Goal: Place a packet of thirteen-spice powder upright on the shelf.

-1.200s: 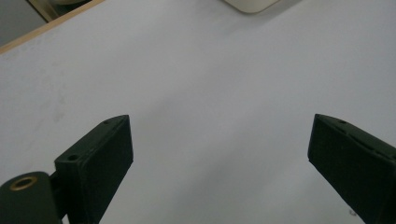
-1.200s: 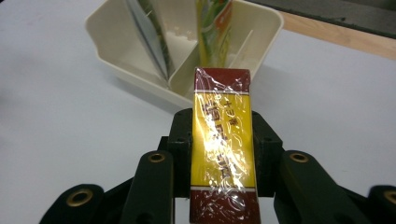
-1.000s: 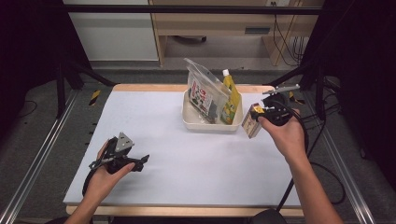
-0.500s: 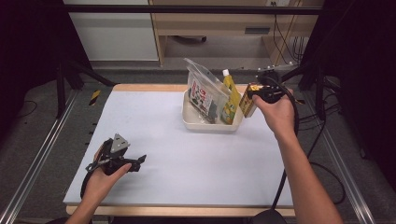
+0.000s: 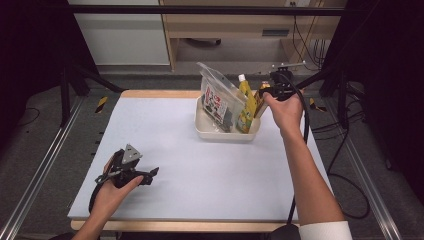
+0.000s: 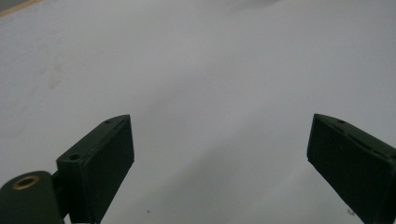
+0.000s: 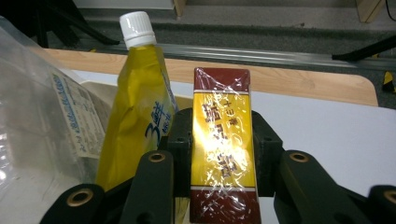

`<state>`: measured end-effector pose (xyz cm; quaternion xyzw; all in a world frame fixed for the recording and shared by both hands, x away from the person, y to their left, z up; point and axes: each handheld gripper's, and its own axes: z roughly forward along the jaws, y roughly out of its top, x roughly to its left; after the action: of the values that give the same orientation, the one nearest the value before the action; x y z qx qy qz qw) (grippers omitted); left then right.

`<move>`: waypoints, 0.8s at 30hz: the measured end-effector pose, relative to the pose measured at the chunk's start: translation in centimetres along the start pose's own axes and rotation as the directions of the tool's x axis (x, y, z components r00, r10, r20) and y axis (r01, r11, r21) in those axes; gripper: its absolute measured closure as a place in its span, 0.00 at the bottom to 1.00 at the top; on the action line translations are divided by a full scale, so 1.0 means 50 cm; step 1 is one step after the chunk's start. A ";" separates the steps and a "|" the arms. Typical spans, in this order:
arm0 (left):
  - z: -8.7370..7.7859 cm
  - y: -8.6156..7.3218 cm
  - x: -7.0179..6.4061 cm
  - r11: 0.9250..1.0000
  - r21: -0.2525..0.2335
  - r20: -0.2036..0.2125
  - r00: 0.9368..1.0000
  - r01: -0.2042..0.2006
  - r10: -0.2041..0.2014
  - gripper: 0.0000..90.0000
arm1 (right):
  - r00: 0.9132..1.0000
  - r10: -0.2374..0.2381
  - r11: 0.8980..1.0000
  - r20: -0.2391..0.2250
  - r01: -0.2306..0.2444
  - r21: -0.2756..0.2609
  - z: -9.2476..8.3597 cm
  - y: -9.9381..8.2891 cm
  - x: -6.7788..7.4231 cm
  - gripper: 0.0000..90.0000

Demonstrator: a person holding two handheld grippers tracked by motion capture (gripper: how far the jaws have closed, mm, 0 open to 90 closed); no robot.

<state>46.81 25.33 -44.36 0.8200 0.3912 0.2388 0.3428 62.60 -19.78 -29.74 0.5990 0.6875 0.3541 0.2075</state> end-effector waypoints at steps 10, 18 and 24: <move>0.004 -0.001 -0.004 1.000 0.006 0.007 1.000 -0.003 0.003 0.08 | 0.998 0.030 0.999 0.057 -0.032 0.025 0.040 -0.014 0.018 0.75; 0.004 -0.001 -0.005 1.000 0.008 0.011 1.000 -0.008 0.008 0.08 | 0.994 0.036 0.999 0.099 -0.039 0.031 0.057 -0.024 0.017 0.75; 0.005 0.000 -0.008 1.000 0.012 0.015 1.000 -0.013 0.013 0.08 | 0.993 0.049 0.998 0.109 -0.053 0.030 0.065 -0.031 0.018 0.75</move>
<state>46.73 24.94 -44.59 0.8263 0.3847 0.2327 0.3393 63.70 -18.17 -32.92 0.6381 0.6655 0.3147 0.2255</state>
